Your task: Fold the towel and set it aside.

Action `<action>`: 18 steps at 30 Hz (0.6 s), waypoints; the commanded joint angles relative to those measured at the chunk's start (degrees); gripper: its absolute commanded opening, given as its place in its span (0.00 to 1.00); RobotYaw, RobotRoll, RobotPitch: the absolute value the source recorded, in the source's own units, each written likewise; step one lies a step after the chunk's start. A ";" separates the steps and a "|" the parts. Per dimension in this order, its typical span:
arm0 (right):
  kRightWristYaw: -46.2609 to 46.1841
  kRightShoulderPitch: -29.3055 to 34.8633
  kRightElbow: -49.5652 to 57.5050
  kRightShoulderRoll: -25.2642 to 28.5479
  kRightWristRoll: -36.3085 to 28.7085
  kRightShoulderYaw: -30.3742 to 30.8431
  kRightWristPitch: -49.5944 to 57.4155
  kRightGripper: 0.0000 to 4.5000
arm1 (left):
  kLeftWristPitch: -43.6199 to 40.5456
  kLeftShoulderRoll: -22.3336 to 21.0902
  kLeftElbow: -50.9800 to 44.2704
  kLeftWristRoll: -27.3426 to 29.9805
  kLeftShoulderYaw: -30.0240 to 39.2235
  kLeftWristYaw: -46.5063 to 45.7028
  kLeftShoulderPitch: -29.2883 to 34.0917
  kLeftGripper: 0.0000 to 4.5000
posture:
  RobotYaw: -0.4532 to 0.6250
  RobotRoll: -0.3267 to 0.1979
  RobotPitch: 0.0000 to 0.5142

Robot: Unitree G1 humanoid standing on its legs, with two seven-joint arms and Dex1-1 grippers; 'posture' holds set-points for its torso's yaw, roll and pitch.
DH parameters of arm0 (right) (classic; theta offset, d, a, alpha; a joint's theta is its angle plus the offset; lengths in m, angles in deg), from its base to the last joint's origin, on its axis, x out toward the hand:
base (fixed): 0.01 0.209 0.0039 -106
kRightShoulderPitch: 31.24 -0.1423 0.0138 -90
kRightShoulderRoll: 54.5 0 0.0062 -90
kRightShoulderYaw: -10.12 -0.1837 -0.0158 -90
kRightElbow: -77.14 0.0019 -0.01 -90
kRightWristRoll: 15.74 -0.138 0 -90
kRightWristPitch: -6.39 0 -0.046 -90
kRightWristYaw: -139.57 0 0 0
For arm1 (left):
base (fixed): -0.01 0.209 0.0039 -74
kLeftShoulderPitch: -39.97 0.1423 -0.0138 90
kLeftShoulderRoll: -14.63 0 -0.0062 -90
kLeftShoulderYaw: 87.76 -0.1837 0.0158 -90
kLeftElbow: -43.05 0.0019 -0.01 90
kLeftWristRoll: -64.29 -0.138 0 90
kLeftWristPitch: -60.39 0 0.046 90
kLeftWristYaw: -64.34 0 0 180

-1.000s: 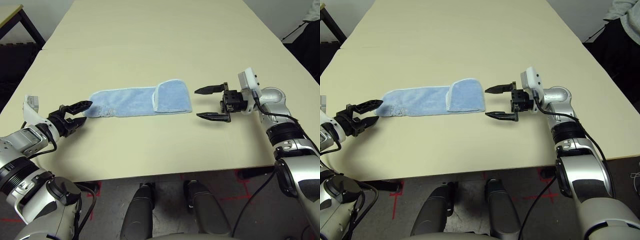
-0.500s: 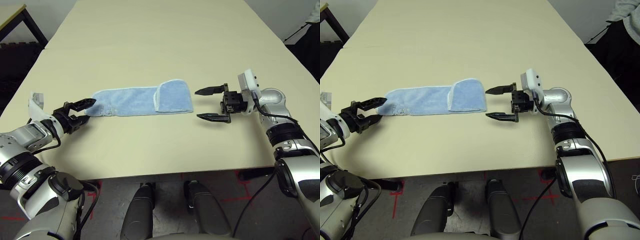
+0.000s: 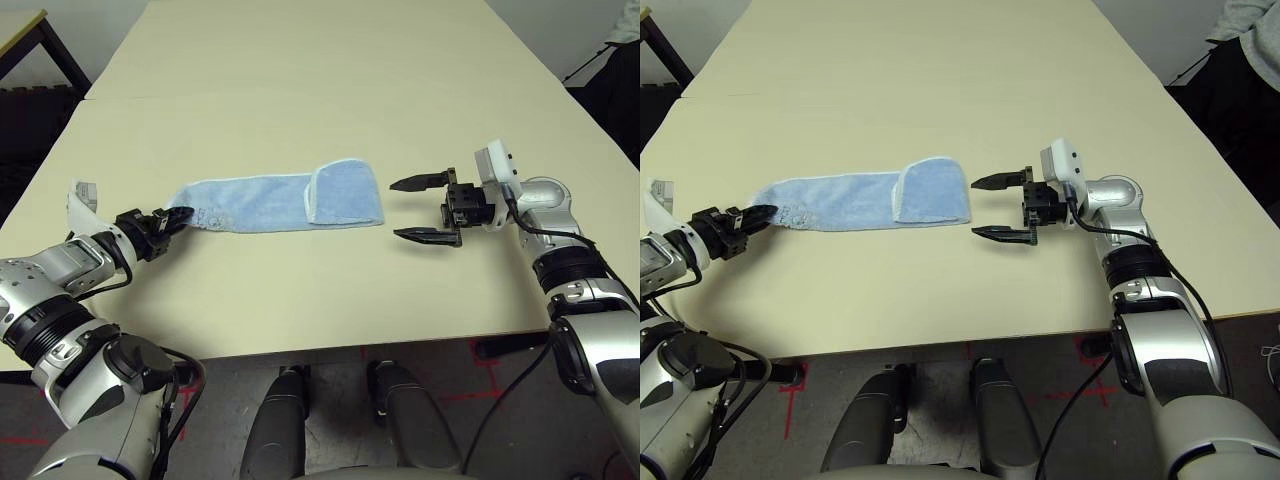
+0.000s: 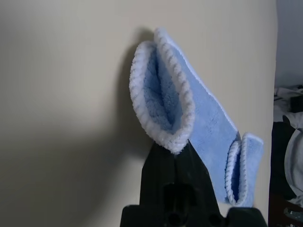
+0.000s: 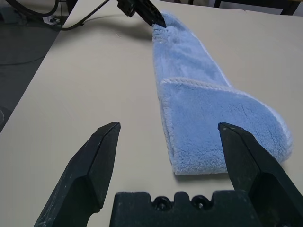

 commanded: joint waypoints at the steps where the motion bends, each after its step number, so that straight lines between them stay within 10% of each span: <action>1: 0.30 0.98 0.00 0.20 0.19 -0.24 -0.27 1.00 | 0.62 -1.17 -2.23 -0.89 0.39 -0.66 2.37 0.01 | 0.45 0.62 0.35; 18: -1.33 -1.75 -3.12 -0.23 0.70 -0.41 -0.01 1.00 | 4.60 -6.49 -13.14 0.95 -8.09 5.41 14.43 0.01 | 0.48 0.62 0.35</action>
